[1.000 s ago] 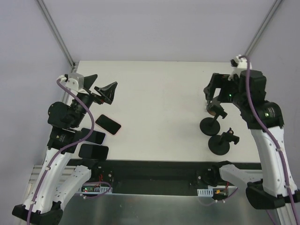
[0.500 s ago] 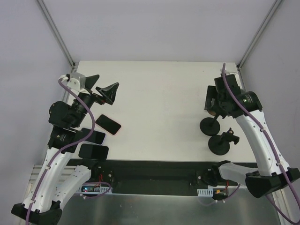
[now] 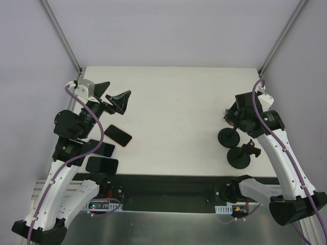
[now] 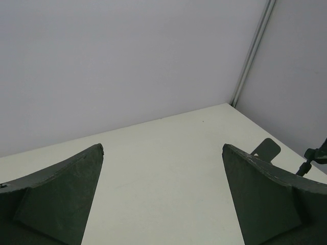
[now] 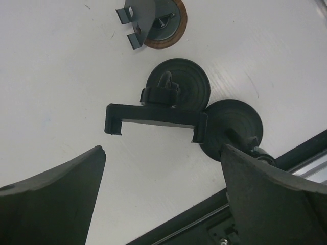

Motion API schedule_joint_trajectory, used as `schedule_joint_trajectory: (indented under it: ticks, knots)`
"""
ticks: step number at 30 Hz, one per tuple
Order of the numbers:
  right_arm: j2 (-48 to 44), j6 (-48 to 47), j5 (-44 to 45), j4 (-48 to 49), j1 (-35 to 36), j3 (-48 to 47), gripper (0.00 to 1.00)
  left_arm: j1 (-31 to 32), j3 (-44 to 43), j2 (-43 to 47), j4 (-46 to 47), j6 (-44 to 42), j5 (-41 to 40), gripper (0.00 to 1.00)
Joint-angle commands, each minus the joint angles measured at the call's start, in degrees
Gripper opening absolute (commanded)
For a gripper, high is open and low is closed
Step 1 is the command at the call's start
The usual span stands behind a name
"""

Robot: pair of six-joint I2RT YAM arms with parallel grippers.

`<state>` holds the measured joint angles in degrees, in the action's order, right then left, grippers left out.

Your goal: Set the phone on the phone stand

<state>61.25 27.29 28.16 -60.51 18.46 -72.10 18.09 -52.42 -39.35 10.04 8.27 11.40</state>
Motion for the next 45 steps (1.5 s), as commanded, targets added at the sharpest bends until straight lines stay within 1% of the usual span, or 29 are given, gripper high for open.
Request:
schedule_joint_trajectory:
  ticks: [1, 4, 10, 12, 16, 31, 33, 35, 36, 37, 39, 40, 41, 42, 43, 44, 45]
  knots:
    - [-2.1, 18.2, 2.33, 0.57, -0.18, 1.78, 0.96, 0.72, -0.84, 0.42, 1.38, 0.17, -0.32, 0.99]
    - [-2.28, 19.29, 4.27, 2.15, -0.18, 2.49, 0.96, 0.81, -1.01, 0.42, 1.21, 0.17, -0.15, 0.99]
    - [2.02, 14.99, 6.73, 0.48, -0.09, -0.94, 0.96, 1.25, -1.19, 0.5, 0.51, -0.71, -1.2, 0.99]
    - [3.34, 12.54, 6.12, 1.09, -0.18, -1.29, 0.96, 1.34, -1.28, 0.42, 0.33, -0.72, -1.03, 0.99]
    - [5.28, 10.86, 4.18, 2.15, 0.0, -2.17, 0.96, 1.51, -1.45, 0.33, 0.24, -0.8, -0.5, 0.99]
    - [7.48, 8.92, 7.08, 4.08, -0.09, -0.68, 0.97, 1.6, -1.72, -0.29, -0.38, -1.07, -0.59, 0.99]
    - [7.74, 7.26, 6.82, 4.87, 0.0, -0.59, 0.91, 1.6, -1.72, -0.46, -0.46, -1.15, -0.59, 0.99]
    - [7.91, 4.2, 6.38, 5.66, 0.7, -0.94, 0.79, 1.51, -1.8, -0.55, -0.46, -1.07, -0.59, 0.99]
    - [8.09, 2.78, 6.2, 6.97, 1.4, -1.29, 0.75, 1.6, -1.89, -0.64, -0.55, -1.07, -0.67, 0.99]
    - [8.09, 1.64, 6.55, 7.42, 2.1, -1.64, 0.68, 1.6, -1.89, -0.72, -0.55, -1.15, -0.59, 0.99]
    - [8.88, -2.65, 5.33, 9.35, 3.77, -2.87, 0.6, 1.6, -1.98, -0.81, -0.64, -1.15, -0.5, 0.99]
    - [9.49, -3.72, 3.41, 9.97, 4.56, -3.22, 0.51, 1.6, -1.89, -0.9, -0.73, -1.07, -0.59, 0.99]
    - [9.76, -5.04, 2.17, 10.5, 4.92, -3.66, 0.44, 1.6, -1.98, -0.99, -0.73, -1.15, -0.59, 0.99]
    - [10.02, -7.66, 0.42, 12.42, 5.09, -4.19, 0.41, 1.6, -1.98, -0.99, -0.73, -1.15, -0.59, 0.99]
    - [10.29, -9.43, -3.69, 14.0, 5.62, -4.19, 0.39, 1.6, -1.98, -1.16, -0.73, -1.15, -0.59, 0.99]
    - [10.38, -11.01, -5.9, 15.67, 5.88, -4.11, 0.39, 1.6, -1.89, -1.16, -0.81, -1.24, -0.5, 0.99]
    - [10.29, -12.25, -8.28, 19.6, 6.15, -3.85, 0.39, 1.6, -1.98, -1.25, -0.81, -1.24, -0.59, 0.99]
